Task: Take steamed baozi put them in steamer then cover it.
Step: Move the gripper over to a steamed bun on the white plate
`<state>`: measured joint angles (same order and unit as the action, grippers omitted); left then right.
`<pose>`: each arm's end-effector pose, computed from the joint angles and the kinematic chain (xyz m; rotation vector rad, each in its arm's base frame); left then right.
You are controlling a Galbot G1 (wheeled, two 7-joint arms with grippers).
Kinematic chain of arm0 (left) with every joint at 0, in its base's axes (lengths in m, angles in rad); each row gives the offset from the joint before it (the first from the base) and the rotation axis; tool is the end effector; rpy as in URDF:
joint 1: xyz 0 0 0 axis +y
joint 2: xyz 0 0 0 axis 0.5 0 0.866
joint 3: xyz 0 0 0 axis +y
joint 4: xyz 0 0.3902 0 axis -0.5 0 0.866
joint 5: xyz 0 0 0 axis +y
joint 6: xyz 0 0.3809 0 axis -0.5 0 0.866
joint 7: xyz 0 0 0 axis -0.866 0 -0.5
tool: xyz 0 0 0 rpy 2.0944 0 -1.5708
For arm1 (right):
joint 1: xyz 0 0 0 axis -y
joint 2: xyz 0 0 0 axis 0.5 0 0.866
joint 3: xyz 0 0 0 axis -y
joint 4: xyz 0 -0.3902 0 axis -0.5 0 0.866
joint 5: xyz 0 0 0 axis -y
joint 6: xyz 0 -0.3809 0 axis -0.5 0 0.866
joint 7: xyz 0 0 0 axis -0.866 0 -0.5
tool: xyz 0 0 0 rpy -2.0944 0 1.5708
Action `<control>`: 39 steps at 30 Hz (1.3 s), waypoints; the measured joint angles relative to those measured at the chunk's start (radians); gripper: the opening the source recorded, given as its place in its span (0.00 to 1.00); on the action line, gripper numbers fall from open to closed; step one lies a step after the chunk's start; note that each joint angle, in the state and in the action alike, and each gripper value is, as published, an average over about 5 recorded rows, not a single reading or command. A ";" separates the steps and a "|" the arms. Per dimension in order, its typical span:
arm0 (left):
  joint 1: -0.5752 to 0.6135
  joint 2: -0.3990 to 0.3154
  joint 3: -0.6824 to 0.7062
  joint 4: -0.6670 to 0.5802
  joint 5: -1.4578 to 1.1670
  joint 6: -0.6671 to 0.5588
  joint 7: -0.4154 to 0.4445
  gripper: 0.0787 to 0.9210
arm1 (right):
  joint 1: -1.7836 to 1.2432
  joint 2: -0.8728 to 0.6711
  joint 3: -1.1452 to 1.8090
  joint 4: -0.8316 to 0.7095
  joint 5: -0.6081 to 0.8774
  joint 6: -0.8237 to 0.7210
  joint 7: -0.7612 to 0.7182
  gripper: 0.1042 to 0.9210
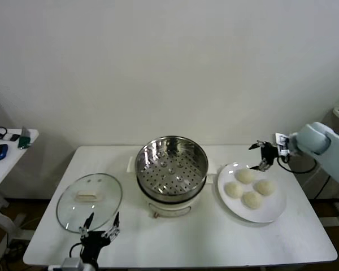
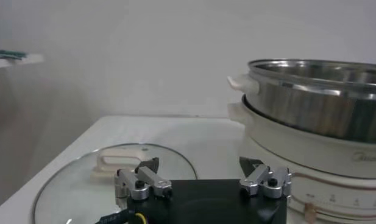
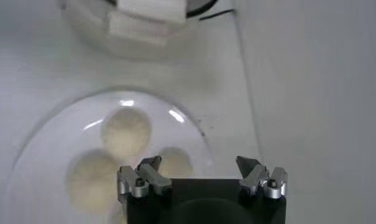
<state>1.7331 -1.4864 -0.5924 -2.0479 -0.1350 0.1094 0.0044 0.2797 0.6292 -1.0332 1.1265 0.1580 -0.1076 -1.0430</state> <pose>0.1266 0.0413 -0.3783 0.0274 -2.8275 0.0401 0.5873 -0.2455 -0.1412 1.2108 -1.5430 1.3249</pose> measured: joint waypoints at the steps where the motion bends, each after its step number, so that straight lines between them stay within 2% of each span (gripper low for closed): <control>1: 0.000 0.000 -0.001 0.000 0.000 -0.001 0.000 0.88 | 0.016 0.013 -0.028 -0.015 -0.003 0.000 -0.011 0.88; 9: 0.004 -0.004 -0.004 -0.001 0.000 -0.004 0.001 0.88 | 0.033 0.130 -0.115 -0.150 -0.021 0.011 -0.059 0.88; 21: 0.010 -0.005 -0.003 0.013 0.001 -0.010 0.002 0.88 | -0.051 0.284 -0.071 -0.365 -0.092 0.049 -0.059 0.88; 32: 0.007 -0.001 0.002 0.029 0.001 -0.015 0.001 0.88 | -0.123 0.344 -0.001 -0.464 -0.138 0.063 -0.035 0.88; 35: 0.007 0.001 0.003 0.031 0.001 -0.015 0.001 0.88 | -0.131 0.354 0.012 -0.477 -0.146 0.064 -0.032 0.85; 39: 0.007 0.002 0.003 0.031 0.001 -0.015 -0.002 0.88 | -0.136 0.363 0.024 -0.487 -0.154 0.065 -0.029 0.75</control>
<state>1.7398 -1.4844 -0.5889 -2.0164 -0.1342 0.0946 0.0023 0.1441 0.9919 -1.0096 0.6392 0.0036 -0.0425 -1.0721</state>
